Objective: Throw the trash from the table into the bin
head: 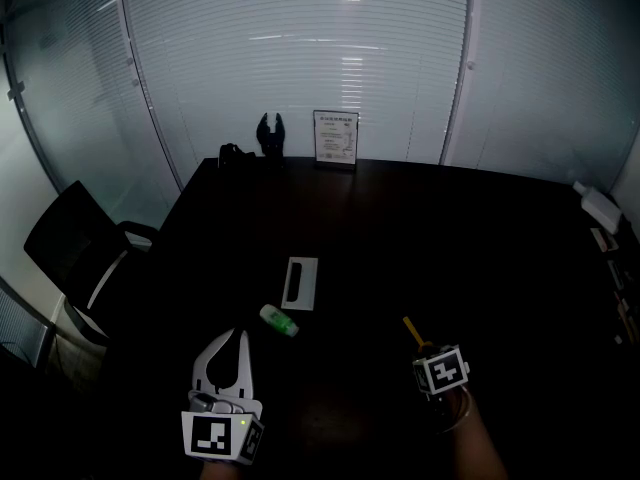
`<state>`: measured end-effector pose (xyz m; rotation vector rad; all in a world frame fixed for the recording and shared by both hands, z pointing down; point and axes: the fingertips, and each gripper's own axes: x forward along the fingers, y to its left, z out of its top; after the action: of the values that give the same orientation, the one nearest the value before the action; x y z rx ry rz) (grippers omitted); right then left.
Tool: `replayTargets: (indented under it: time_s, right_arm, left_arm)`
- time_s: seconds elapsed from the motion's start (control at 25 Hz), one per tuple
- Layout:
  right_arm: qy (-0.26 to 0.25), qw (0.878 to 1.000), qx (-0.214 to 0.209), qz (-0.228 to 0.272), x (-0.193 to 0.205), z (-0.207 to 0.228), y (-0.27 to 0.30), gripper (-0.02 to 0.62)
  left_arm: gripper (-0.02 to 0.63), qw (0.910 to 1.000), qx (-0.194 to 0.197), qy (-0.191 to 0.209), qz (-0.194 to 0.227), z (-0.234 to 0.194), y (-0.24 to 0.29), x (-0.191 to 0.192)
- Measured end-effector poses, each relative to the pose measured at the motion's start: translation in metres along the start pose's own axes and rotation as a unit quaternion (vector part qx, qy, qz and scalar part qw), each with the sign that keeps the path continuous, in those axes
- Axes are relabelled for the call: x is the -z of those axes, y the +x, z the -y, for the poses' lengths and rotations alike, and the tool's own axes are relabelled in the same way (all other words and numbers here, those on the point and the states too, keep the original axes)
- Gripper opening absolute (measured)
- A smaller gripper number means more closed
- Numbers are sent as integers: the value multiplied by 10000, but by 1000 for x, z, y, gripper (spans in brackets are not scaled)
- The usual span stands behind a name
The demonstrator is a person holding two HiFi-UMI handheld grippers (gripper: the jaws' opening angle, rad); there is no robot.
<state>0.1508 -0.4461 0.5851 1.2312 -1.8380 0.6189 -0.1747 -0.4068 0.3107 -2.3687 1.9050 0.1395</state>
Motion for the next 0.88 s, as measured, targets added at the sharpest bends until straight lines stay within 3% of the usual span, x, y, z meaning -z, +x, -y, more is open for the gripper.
replayTargets:
  time_s: [0.24,0.36,0.56,0.88]
  right_arm:
    - [-90,9999,-53,51,0,-14,1,67]
    - [-376,9991,192,33,2,-13,-1,27]
    - [-602,9964,559,216,-2,-5,-6,18]
    - [-315,9959,572,630,-11,-14,-19,18]
  left_arm:
    - [-3,9998,-44,48,-178,-4,-7,7]
    - [-3,9999,-25,-19,-139,-1,-8,5]
    - [-3,9999,-45,37,-131,-4,-11,6]
    - [-3,9999,-52,18,-94,-6,-10,4]
